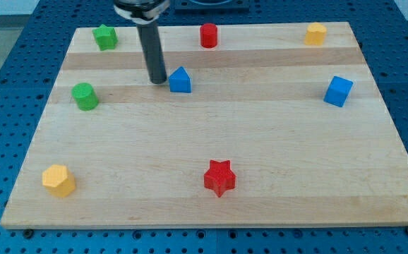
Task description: Place the triangle at the bottom right corner
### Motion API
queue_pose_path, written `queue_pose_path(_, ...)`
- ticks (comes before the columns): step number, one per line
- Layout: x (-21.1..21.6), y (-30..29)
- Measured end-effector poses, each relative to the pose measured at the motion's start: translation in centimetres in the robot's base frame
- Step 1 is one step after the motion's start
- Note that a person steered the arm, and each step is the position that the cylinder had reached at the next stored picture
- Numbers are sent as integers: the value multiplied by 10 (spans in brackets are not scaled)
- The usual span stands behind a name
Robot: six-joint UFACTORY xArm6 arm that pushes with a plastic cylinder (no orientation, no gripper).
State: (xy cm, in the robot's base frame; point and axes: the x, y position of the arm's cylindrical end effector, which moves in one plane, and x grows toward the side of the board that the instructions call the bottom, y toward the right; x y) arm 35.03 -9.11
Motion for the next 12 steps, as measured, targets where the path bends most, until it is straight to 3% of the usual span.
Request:
queue_pose_path(2, 11, 53)
queue_pose_path(6, 76, 137)
queue_pose_path(12, 163, 218)
